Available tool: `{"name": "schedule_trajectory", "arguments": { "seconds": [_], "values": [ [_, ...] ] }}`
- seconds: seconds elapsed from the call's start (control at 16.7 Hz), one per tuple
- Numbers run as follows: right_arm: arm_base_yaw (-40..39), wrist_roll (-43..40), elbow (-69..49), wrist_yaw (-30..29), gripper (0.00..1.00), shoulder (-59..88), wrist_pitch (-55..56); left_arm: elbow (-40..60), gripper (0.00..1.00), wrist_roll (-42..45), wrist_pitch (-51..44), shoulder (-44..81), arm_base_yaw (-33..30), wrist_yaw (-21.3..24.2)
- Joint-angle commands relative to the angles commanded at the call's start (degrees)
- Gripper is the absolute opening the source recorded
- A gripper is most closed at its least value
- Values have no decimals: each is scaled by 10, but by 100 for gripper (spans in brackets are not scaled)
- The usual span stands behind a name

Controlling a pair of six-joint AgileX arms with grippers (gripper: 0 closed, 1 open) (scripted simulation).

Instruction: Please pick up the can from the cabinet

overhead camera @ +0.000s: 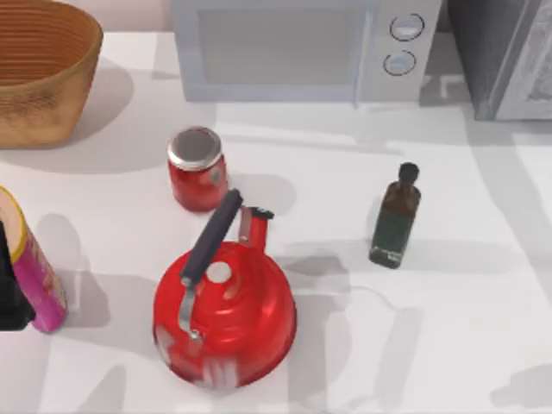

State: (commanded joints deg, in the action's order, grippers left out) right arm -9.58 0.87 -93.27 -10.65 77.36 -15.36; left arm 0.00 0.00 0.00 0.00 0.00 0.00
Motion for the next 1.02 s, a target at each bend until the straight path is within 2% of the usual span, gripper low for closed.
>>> {"name": "schedule_trajectory", "arguments": {
  "seconds": [0.48,0.78,1.02],
  "values": [
    [21,0,-97,17,100,114,15,0,100,0,0,0,0,0],
    [23,0,-105,19,100,123,17,0,100,0,0,0,0,0],
    [23,0,-105,19,70,123,17,0,100,0,0,0,0,0]
  ]
}}
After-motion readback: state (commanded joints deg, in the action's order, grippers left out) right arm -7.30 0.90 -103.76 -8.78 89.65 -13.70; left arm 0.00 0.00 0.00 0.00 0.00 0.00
